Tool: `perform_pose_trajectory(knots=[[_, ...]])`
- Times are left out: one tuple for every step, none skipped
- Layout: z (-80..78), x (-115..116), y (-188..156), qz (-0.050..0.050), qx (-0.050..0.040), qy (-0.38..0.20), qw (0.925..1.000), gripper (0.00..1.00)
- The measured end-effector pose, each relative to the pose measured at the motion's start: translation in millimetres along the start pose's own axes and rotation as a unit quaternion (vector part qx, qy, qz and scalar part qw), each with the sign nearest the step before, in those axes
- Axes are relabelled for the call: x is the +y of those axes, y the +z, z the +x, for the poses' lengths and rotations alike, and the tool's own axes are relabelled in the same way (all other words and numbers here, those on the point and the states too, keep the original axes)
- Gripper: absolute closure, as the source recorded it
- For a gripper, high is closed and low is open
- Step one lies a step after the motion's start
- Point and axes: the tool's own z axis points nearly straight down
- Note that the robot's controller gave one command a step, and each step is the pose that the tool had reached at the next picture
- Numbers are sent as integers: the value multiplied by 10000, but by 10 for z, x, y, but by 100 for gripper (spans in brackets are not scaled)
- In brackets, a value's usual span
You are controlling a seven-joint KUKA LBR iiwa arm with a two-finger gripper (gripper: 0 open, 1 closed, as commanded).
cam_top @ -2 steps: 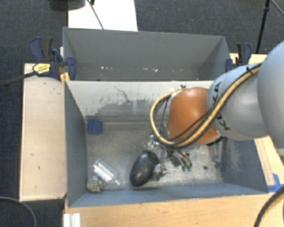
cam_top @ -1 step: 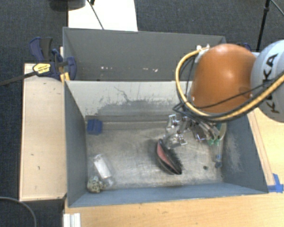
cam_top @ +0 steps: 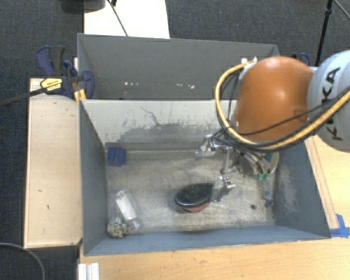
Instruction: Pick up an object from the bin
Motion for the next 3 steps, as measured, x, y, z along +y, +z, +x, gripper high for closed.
perform_pose_trajectory(knots=[[110,224,1583,0,-9,-3126,9499,0],[193,-464,1358,11,-13,-2500,9682,0],[301,-1073,1570,-2,-27,-3485,9373,0]])
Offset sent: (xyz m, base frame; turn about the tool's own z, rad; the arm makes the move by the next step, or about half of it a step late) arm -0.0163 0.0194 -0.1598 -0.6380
